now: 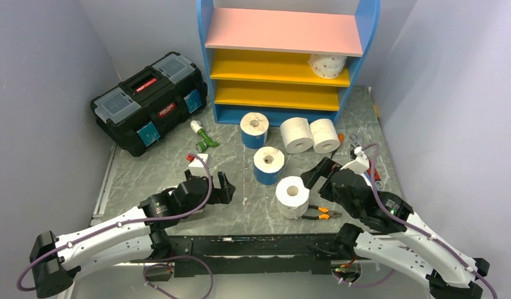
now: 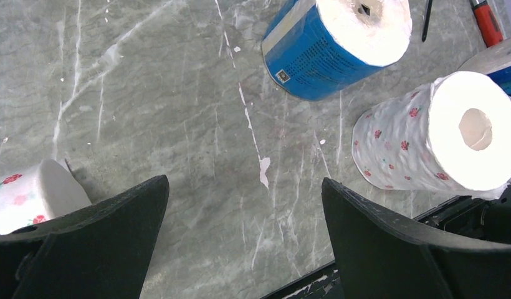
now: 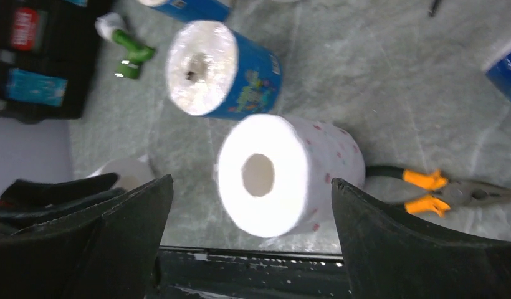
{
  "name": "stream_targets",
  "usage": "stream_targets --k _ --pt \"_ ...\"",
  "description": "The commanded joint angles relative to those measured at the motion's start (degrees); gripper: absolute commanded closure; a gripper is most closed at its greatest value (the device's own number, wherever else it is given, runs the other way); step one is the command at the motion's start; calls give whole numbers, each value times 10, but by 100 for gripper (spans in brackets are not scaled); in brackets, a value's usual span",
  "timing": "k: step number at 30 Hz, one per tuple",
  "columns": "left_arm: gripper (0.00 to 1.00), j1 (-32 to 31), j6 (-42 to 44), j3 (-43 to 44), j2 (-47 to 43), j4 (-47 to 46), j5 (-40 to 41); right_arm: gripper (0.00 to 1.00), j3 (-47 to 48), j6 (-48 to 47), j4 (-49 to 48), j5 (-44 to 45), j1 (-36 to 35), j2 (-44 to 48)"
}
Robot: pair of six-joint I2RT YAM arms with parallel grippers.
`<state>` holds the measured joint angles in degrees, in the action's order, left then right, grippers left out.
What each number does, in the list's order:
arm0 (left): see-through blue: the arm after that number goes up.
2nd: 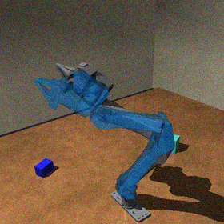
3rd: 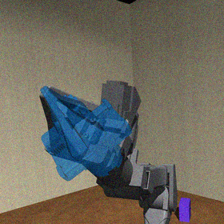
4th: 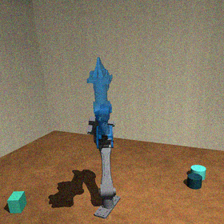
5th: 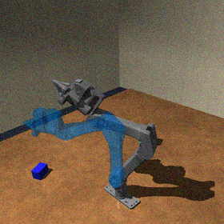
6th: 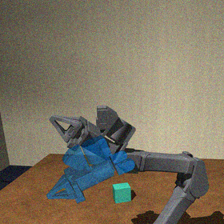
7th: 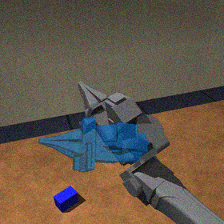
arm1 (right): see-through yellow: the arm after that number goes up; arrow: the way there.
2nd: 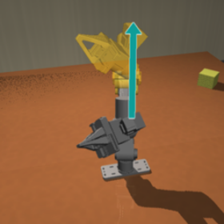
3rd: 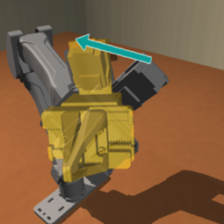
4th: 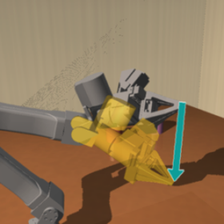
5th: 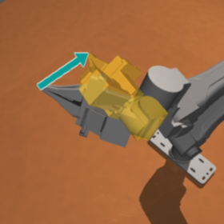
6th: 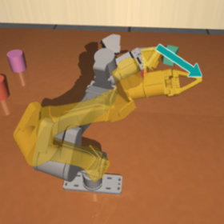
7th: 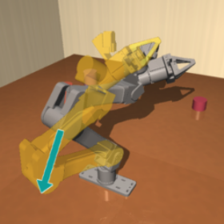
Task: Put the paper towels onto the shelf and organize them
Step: Place the paper towel at the center of the board.
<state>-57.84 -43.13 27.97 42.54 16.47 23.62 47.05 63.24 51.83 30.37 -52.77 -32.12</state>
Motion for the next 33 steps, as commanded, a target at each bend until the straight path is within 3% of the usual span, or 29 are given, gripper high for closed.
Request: stream_targets --k 1,4,8,12,16,19,23,25,28,33 --pt "1 -2 -2 -4 -1 -34 -10 1 35 49 86 -18 21 -81" --pt "1 -2 -4 -5 6 -42 -14 8 51 67 115 -39 22 -126" --pt "1 -2 -6 1 16 -38 -20 24 10 82 71 -67 28 -108" --pt "1 -2 -9 -5 16 -40 -22 24 25 64 73 -60 21 -115" --pt "1 -2 -10 -11 10 -40 -18 19 70 6 60 -27 -29 -146" --pt "1 -2 -8 -13 6 -40 -14 17 127 -101 27 -65 -55 -237" --pt "1 -2 -8 -9 4 -30 -10 12 206 -196 52 -6 -137 -353" --pt "1 -1 -9 -9 0 -22 -7 12 196 -278 3 -29 -152 -361" --pt "1 -1 -11 -14 -13 -15 1 12 194 -324 -1 -51 -151 -364" --pt "1 -1 -15 -25 -30 -12 7 22 160 -342 -30 -66 -124 -339"
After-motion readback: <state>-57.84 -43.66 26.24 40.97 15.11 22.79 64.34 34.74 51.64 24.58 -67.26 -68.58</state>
